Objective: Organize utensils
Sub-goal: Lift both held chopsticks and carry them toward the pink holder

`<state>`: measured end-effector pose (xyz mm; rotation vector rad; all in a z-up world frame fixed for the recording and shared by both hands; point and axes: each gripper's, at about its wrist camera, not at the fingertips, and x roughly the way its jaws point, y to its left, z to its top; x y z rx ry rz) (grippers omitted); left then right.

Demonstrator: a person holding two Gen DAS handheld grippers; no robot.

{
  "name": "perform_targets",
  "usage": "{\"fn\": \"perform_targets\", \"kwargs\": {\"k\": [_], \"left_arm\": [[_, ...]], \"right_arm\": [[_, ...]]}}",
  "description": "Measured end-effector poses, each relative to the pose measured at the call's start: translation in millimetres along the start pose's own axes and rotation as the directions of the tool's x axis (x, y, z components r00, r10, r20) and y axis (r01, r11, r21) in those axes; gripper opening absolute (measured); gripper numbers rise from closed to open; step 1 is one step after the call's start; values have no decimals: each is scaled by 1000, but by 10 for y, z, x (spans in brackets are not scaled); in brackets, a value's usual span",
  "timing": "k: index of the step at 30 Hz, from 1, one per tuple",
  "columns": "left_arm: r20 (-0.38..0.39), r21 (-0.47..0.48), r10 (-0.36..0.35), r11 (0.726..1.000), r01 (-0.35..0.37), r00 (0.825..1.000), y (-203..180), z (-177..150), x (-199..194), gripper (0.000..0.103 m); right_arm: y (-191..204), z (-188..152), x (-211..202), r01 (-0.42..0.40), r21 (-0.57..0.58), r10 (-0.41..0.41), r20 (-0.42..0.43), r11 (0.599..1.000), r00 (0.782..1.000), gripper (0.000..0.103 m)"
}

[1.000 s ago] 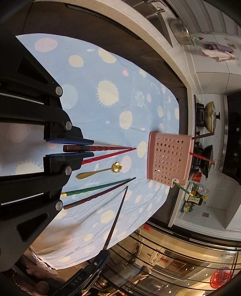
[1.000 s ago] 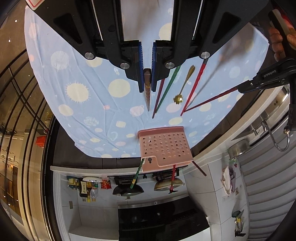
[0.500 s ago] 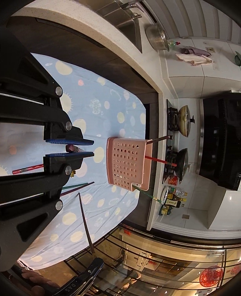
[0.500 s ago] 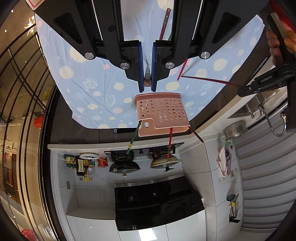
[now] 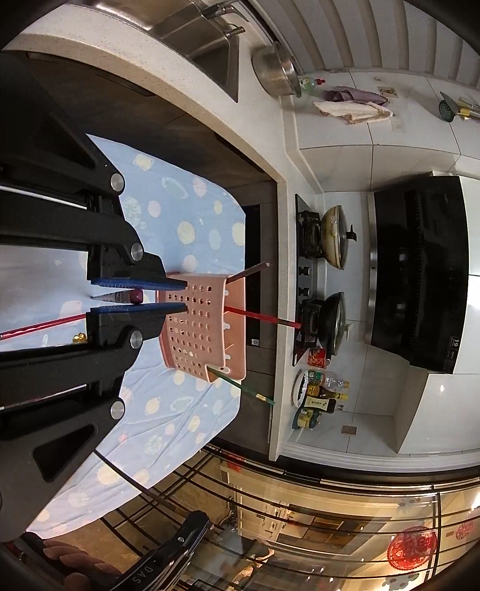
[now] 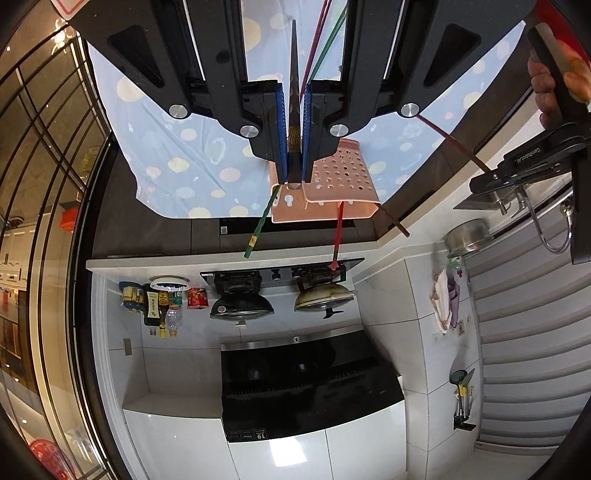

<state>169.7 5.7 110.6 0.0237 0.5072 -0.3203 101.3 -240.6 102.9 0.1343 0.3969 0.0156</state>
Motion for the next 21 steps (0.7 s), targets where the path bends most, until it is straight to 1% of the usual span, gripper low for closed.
{"fn": "perform_targets", "kwargs": {"k": [1, 2, 8, 10, 12, 14, 16, 19, 21], "left_arm": [[10, 4, -1, 1000, 1, 1000, -7, 48, -4, 2], [18, 7, -2, 1000, 2, 1000, -13, 88, -9, 2], [81, 22, -11, 1000, 10, 997, -46, 400, -75, 2], [90, 28, -5, 1000, 3, 996, -51, 467, -68, 2], [85, 28, -2, 1000, 0, 996, -35, 466, -50, 2], [68, 26, 1, 1000, -3, 998, 9, 393, -29, 2], [33, 18, 3, 1000, -4, 999, 83, 260, 12, 3], [-39, -6, 4, 1000, -4, 999, 229, -57, 66, 3], [-102, -26, 7, 1000, -10, 995, 330, -332, 99, 3]], "right_arm": [[5, 47, 23, -2, -2, 2, 5, 1000, 1000, 7], [12, 92, 43, -3, -4, 3, 11, 1000, 1000, 7], [63, 391, 166, -17, -11, 18, 48, 1000, 999, 7], [82, 460, 205, -19, -11, 20, 55, 1000, 998, 7], [106, 473, 237, -22, -11, 23, 53, 1000, 998, 7], [130, 414, 255, -26, -14, 26, 40, 1000, 999, 7], [142, 310, 251, -29, -15, 29, 21, 999, 999, 7], [149, 121, 187, -37, -9, 37, -5, 999, 999, 7], [162, 13, 111, -28, -10, 28, -9, 1000, 1000, 7]]}}
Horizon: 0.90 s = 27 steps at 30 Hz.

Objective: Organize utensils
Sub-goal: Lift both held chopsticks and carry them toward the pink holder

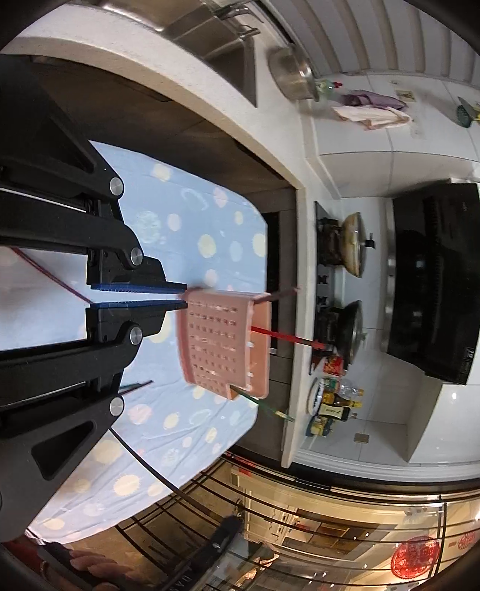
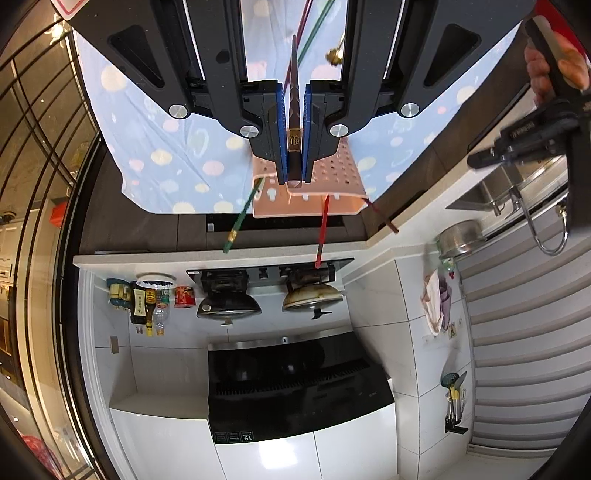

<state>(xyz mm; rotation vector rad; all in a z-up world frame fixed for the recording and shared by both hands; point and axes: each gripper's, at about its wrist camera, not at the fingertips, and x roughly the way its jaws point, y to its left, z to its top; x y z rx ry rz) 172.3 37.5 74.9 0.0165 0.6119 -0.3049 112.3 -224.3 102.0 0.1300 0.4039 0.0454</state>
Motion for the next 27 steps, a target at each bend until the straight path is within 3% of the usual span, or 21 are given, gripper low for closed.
{"fn": "perform_targets", "kwargs": {"k": [4, 7, 12, 18, 27], "left_arm": [[-123, -49, 29, 998, -36, 992, 259, -523, 77, 6], [-211, -63, 62, 995, -77, 976, 430, -925, 104, 23], [-324, -63, 85, 992, -111, 942, 590, -1441, 136, 24], [-359, -70, 79, 991, -111, 930, 661, -1730, 127, 27], [-352, -57, 71, 994, -97, 933, 617, -1846, 16, 28]], "right_arm": [[46, -133, -189, 5, -2, -5, 5, 1000, 1000, 7], [78, -186, -330, 13, 3, -13, 17, 1000, 1000, 7], [143, -268, -497, 16, 9, -16, 18, 1000, 1000, 7], [184, -346, -619, 24, 20, -24, 11, 1000, 1000, 7], [221, -432, -687, 28, 22, -28, -6, 999, 1000, 7]]}}
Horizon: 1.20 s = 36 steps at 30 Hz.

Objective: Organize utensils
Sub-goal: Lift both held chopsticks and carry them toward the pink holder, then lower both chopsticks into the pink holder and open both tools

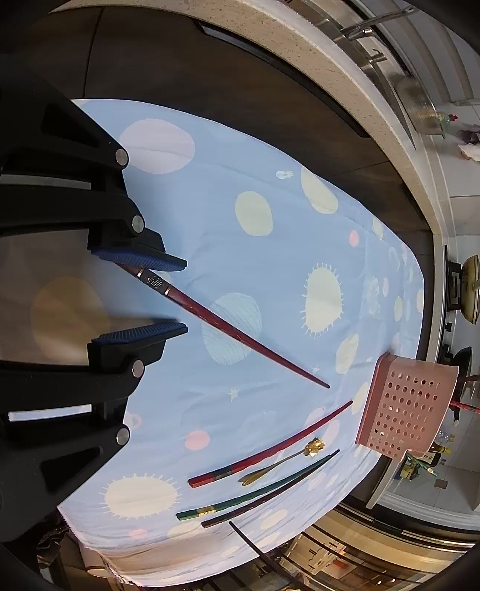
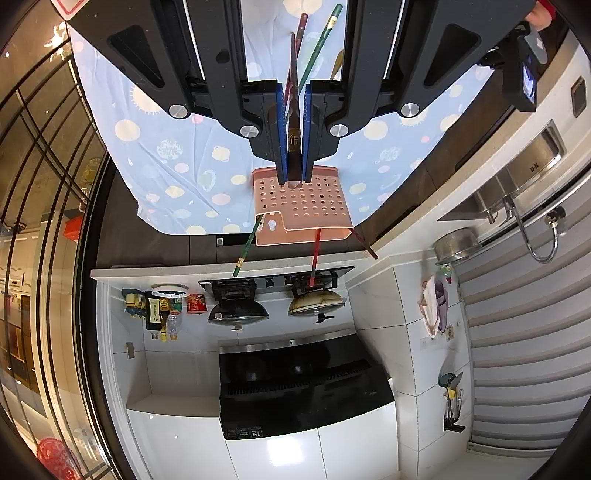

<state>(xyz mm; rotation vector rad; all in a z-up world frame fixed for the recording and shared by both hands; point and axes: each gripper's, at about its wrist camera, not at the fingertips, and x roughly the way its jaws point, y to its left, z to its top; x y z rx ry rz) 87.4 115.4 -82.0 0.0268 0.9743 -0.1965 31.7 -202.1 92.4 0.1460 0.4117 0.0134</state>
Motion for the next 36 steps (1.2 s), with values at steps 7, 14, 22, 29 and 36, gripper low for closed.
{"fn": "perform_targets", "kwargs": {"k": [7, 14, 22, 29, 36], "left_arm": [[-19, 1, -22, 1000, 22, 1000, -1, -158, -124, 27], [-26, 15, -41, 999, 41, 999, -62, -177, -124, 11], [7, 28, -74, 997, 74, 997, -190, -108, -301, 7], [162, 47, -93, 995, 87, 982, -264, 272, -766, 7], [317, 102, -120, 991, 93, 941, -455, 834, -1129, 7]], "right_arm": [[10, -47, -11, -7, 1, 7, -11, 1000, 1000, 7], [27, -64, -45, -13, -2, 13, -14, 1000, 1000, 7], [20, -55, -71, -10, -1, 10, -3, 1000, 1000, 7], [-39, 53, -89, -17, 5, 17, 31, 1000, 999, 7], [-77, 268, -28, -18, -14, 19, 76, 1000, 997, 7]]}}
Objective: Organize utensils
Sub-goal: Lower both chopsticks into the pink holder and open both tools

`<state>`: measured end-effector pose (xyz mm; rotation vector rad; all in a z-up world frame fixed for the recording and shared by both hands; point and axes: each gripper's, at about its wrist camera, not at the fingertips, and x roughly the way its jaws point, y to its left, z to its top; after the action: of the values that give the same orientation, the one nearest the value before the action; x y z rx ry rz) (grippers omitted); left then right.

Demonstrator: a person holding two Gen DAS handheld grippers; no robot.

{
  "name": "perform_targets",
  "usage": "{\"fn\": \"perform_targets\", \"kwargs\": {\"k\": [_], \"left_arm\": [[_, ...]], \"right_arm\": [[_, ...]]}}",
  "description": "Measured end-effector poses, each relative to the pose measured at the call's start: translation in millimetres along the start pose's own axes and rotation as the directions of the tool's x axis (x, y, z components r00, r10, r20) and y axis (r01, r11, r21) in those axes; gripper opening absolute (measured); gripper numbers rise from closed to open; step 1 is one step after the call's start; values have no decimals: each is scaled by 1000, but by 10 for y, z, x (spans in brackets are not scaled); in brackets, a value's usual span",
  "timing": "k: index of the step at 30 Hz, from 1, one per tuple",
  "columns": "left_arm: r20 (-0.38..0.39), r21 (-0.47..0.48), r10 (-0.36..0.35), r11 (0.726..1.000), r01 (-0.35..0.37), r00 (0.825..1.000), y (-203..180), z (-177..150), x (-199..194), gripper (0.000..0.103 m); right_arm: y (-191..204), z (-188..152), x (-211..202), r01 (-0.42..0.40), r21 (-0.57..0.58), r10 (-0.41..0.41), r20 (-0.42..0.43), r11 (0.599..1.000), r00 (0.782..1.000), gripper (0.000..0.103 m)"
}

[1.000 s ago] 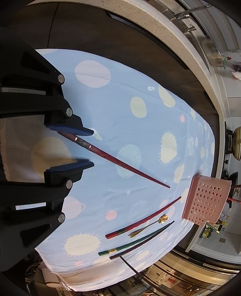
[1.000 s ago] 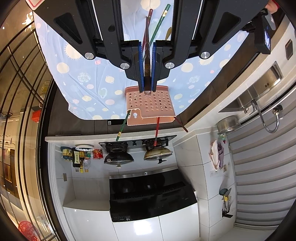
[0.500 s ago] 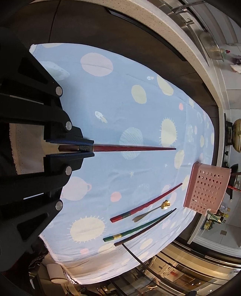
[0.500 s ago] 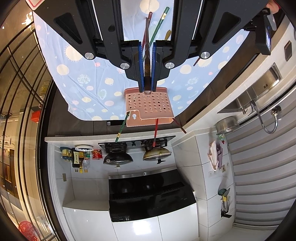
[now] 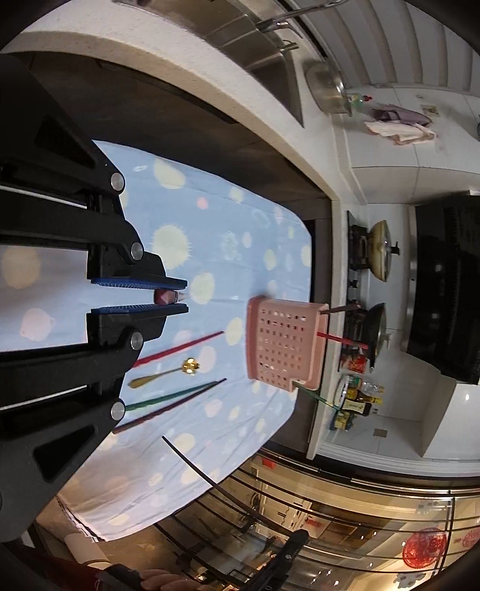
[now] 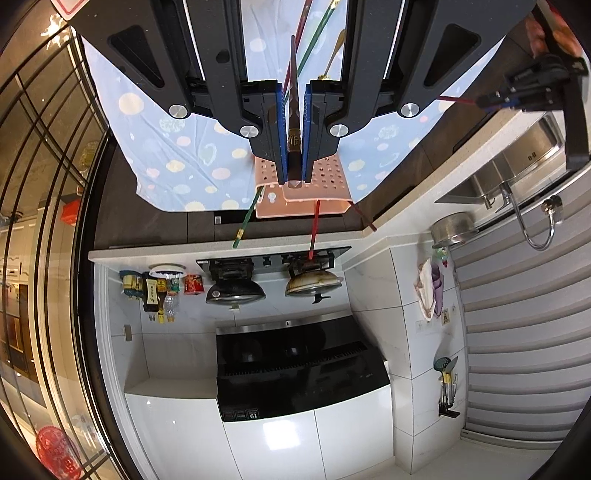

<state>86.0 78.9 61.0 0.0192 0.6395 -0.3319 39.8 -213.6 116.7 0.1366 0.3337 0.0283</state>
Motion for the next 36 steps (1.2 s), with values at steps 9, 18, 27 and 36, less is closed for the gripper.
{"fn": "perform_targets", "kwargs": {"k": [9, 18, 27, 36], "left_arm": [[105, 53, -19, 999, 14, 994, -223, 715, 158, 7], [207, 89, -50, 996, 32, 977, -432, 1412, 239, 7], [291, 99, -40, 995, 12, 956, -577, 2236, 388, 7], [297, 94, 0, 995, -29, 955, -649, 2869, 801, 7]], "right_arm": [[-88, 290, 333, -35, 4, 35, 4, 999, 999, 7], [-160, 714, 843, -50, 11, 50, 23, 999, 998, 7], [-160, 1315, 1453, -46, 29, 44, 79, 999, 996, 7], [-59, 1640, 2010, -36, 28, 34, 89, 999, 995, 7]]}}
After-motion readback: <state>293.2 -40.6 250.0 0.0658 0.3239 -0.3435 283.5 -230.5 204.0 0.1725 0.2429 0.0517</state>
